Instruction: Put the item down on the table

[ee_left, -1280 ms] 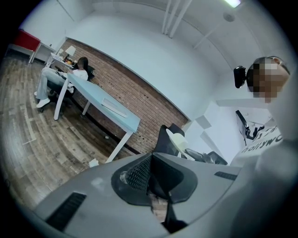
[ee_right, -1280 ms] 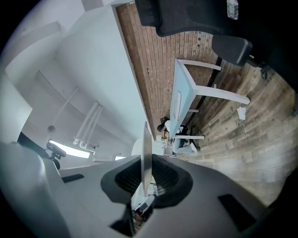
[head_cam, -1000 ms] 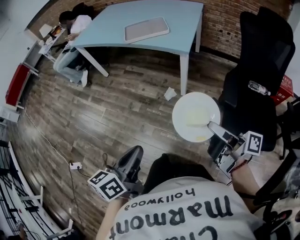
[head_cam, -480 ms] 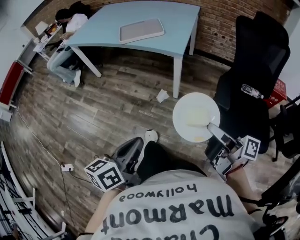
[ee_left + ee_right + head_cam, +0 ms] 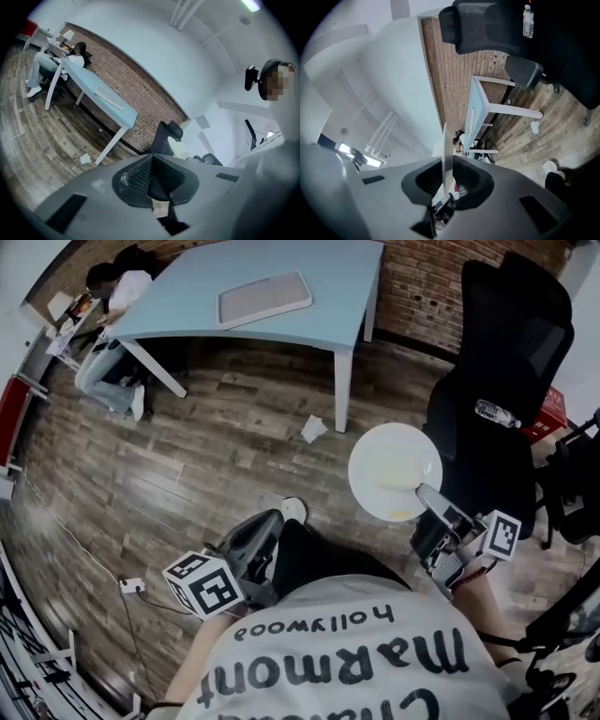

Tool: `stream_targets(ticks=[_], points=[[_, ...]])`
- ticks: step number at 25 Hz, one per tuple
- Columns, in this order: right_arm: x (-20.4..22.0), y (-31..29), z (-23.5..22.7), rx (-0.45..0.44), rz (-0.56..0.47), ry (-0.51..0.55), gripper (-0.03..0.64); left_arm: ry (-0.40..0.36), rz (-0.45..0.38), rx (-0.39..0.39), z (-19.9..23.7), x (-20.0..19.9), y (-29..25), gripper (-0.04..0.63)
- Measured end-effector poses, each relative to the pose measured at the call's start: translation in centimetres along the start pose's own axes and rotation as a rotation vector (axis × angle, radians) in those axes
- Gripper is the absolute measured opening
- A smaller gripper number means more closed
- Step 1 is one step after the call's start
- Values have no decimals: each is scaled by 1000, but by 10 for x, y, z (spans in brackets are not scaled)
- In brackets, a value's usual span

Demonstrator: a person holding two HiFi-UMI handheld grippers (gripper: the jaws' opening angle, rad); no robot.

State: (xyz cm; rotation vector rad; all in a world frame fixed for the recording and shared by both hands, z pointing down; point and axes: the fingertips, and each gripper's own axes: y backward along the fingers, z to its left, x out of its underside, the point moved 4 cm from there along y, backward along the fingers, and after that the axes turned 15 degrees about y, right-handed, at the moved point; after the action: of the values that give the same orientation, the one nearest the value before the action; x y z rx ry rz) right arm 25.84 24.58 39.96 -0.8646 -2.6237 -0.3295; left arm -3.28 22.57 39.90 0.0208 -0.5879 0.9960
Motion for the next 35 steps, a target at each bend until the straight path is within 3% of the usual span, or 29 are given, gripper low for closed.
stream_targets(ticks=[9, 18, 27, 35], points=[[-14, -44, -15, 62, -8, 3, 37, 2, 24, 32, 21, -53, -28, 8], [-31, -134, -48, 102, 53, -58, 37, 77, 5, -7, 63, -115, -49, 8], [-27, -214, -75, 122, 75, -95, 37, 93, 45, -33, 110, -179, -60, 8], [-69, -260, -87, 188, -27, -50, 37, 90, 105, 0, 138, -239, -84, 8]])
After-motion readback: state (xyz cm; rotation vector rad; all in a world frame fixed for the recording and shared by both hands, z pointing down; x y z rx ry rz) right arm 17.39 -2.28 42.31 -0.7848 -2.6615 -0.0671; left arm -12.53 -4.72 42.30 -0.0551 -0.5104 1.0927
